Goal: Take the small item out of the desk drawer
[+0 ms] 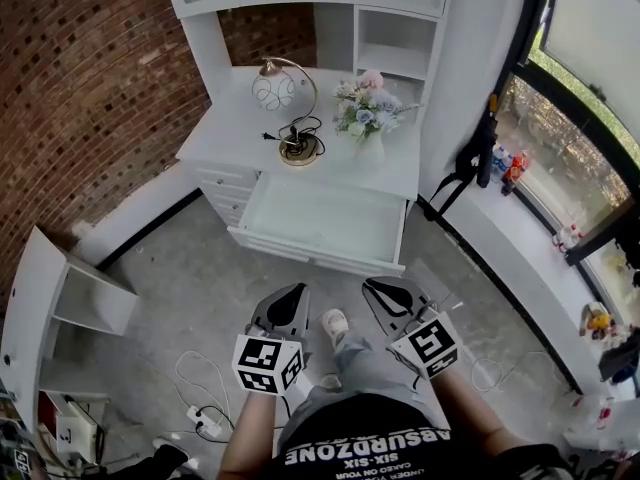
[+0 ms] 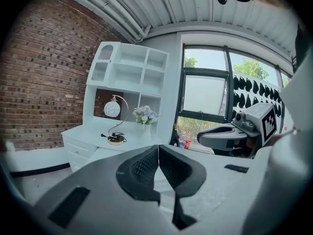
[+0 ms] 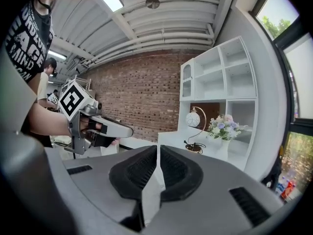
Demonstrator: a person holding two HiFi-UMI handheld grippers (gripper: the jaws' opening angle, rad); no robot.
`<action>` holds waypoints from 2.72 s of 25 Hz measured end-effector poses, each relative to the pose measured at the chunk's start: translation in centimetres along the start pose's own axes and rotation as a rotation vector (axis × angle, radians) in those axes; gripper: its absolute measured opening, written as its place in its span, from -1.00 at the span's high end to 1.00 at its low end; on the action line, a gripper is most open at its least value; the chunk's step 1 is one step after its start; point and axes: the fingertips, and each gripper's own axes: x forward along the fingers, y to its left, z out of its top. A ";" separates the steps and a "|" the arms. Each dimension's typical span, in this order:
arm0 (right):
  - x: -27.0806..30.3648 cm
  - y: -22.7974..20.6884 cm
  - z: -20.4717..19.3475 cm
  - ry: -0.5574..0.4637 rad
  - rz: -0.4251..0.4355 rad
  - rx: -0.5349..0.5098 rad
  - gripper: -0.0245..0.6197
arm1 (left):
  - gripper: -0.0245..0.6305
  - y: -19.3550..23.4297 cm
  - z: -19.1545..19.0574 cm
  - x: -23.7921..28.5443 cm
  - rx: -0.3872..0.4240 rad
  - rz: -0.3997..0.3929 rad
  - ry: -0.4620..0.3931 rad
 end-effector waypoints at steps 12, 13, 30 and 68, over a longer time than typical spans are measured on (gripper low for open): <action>7.5 -5.6 2.0 0.006 0.062 -0.103 0.34 | 0.91 5.6 2.3 6.3 0.000 0.002 0.018; 8.1 -6.1 2.1 0.008 0.066 -0.111 0.33 | 0.91 6.1 2.5 6.9 -0.001 0.003 0.019; 17.7 -11.3 1.2 0.099 0.175 -0.216 0.28 | 0.91 14.4 5.0 12.0 -0.021 0.056 0.038; 30.9 -12.2 -12.5 0.448 0.620 -0.699 0.25 | 0.91 24.4 3.1 18.8 -0.127 0.244 0.072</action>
